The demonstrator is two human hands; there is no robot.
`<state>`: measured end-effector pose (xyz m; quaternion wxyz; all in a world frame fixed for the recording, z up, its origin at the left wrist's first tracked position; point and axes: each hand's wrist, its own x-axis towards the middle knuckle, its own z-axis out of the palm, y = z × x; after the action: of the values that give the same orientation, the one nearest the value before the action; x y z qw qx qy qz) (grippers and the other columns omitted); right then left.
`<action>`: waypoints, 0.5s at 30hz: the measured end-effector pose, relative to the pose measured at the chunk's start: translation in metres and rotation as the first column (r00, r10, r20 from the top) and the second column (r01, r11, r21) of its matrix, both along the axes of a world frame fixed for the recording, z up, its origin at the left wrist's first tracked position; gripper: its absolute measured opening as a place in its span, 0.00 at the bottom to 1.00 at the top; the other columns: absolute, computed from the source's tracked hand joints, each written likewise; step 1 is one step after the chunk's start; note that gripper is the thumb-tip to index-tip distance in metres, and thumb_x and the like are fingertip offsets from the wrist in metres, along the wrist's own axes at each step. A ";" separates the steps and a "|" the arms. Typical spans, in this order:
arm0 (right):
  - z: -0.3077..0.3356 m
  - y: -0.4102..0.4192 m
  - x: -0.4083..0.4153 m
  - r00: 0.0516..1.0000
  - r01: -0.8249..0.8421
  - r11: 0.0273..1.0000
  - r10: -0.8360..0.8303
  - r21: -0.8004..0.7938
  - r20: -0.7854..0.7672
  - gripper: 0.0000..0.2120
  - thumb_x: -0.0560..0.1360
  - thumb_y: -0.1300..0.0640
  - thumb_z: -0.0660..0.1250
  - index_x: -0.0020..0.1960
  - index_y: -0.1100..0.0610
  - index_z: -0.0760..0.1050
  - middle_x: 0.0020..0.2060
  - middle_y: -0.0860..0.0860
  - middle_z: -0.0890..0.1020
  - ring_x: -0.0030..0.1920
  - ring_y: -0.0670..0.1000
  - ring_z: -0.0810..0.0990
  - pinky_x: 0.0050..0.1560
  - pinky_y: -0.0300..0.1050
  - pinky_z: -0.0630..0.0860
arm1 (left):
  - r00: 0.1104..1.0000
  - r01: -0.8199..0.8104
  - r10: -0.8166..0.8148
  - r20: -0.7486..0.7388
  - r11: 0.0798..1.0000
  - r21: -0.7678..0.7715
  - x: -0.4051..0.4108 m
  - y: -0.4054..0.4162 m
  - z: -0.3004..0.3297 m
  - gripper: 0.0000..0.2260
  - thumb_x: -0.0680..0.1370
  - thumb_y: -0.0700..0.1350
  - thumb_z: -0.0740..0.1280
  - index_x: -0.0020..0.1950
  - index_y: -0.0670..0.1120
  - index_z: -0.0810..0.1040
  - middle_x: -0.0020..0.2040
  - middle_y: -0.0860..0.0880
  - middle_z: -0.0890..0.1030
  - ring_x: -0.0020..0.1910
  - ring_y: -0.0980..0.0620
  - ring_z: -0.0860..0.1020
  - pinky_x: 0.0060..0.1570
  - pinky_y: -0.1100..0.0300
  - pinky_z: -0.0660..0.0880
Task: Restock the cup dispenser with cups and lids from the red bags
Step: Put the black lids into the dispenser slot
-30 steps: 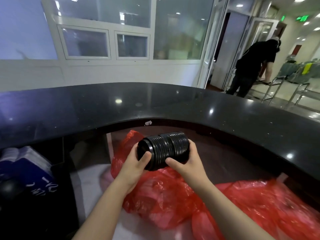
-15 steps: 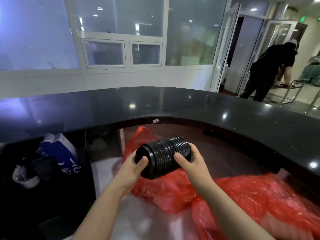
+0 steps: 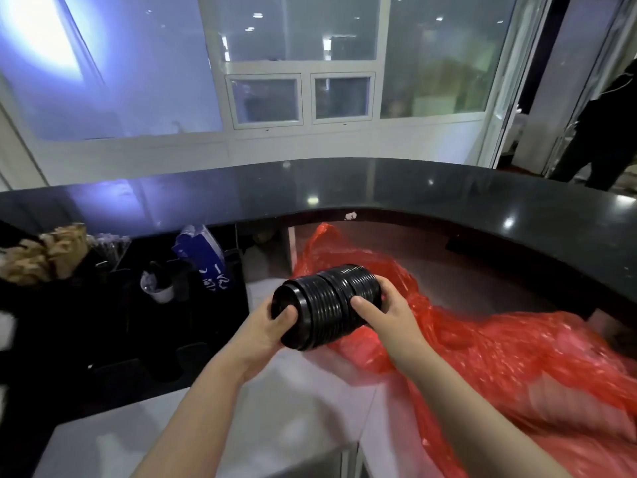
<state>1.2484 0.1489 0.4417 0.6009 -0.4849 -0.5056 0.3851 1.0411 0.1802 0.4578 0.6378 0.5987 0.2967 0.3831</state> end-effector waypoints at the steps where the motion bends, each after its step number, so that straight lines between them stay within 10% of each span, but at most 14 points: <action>1: 0.001 -0.004 -0.005 1.000 -0.013 1.000 0.013 0.014 0.003 0.19 0.67 0.51 0.72 0.57 0.50 0.75 0.48 0.44 0.84 0.50 0.43 0.81 0.49 0.37 0.77 | 1.000 -0.011 0.011 -0.012 1.000 0.008 -0.003 -0.006 0.001 0.37 0.56 0.68 0.77 0.61 0.53 0.79 0.55 0.47 0.83 0.53 0.50 0.81 0.42 0.59 0.78; 15: -0.018 -0.056 -0.063 0.958 -0.278 0.959 0.272 -0.059 -0.086 0.15 0.76 0.59 0.69 0.61 0.50 0.72 0.55 0.51 0.80 0.58 0.51 0.79 0.59 0.50 0.77 | 0.967 -0.251 0.251 -0.054 0.968 -0.004 -0.059 -0.085 -0.013 0.39 0.59 0.67 0.76 0.65 0.51 0.75 0.62 0.45 0.79 0.61 0.44 0.78 0.54 0.45 0.78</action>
<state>1.1853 0.0927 0.4239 0.5432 -0.4153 -0.5306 0.5008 0.9818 0.0949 0.4450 0.5792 0.5629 0.3891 0.4430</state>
